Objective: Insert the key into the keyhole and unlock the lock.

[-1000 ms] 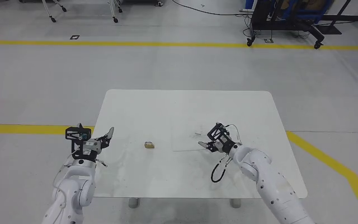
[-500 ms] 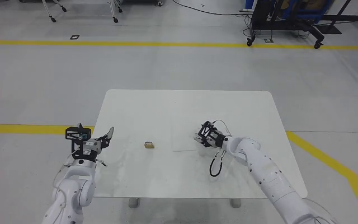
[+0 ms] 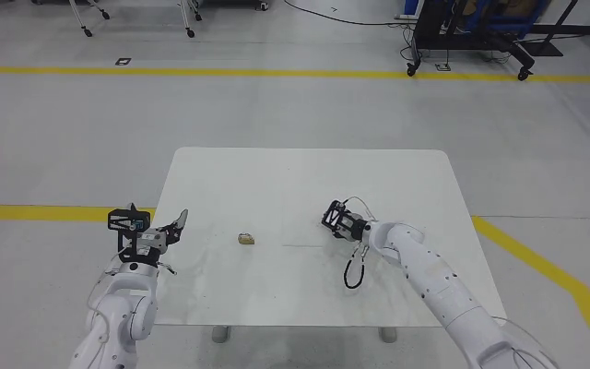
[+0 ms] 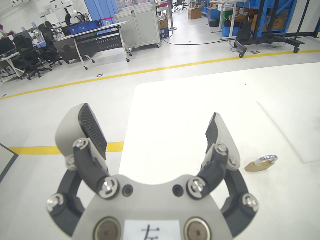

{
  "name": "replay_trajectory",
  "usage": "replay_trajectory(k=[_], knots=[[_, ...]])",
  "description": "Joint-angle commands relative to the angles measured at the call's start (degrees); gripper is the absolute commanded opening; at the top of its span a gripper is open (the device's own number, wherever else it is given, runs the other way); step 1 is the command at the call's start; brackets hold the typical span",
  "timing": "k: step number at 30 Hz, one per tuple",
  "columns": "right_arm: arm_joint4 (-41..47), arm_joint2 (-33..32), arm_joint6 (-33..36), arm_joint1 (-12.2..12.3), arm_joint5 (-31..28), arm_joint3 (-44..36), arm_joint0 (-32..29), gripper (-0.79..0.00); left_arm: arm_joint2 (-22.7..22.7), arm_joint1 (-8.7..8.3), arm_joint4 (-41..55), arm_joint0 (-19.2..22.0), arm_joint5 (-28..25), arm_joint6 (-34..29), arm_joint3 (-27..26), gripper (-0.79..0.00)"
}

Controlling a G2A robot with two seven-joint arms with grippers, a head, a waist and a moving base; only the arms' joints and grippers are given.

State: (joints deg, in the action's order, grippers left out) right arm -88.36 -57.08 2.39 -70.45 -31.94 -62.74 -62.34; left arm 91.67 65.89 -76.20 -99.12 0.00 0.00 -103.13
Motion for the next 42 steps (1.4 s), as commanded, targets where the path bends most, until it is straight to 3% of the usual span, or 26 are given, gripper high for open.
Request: replay_trajectory(k=[1,17,30,32,36,42], knots=[[-0.6,-0.3,-0.4,0.3,-0.7,-1.1,-0.6,-0.785,0.0,0.0,0.0,0.0,0.0,0.0,0.0,0.0],[0.9,-7.7,1.3,2.9,-1.9,-13.0,-8.0,-0.785,0.0,0.0,0.0,0.0,0.0,0.0,0.0,0.0],[0.0,-7.3,4.1,2.9,-0.4,-12.8,-8.1,-0.785,0.0,0.0,0.0,0.0,0.0,0.0,0.0,0.0],[0.0,-7.3,4.1,2.9,-0.4,-12.8,-8.1,-0.785,-0.7,-0.18,-4.5,0.6,-1.4,-0.1,-1.3,0.0],[0.0,-7.3,4.1,2.9,-0.4,-12.8,-8.1,-0.785,-5.8,-0.01,-2.3,5.5,-9.8,-6.4,-2.1,0.0],[0.0,-7.3,4.1,2.9,-0.4,-12.8,-8.1,-0.785,-18.4,1.26,-4.4,18.9,-16.0,-16.5,5.1,0.0]])
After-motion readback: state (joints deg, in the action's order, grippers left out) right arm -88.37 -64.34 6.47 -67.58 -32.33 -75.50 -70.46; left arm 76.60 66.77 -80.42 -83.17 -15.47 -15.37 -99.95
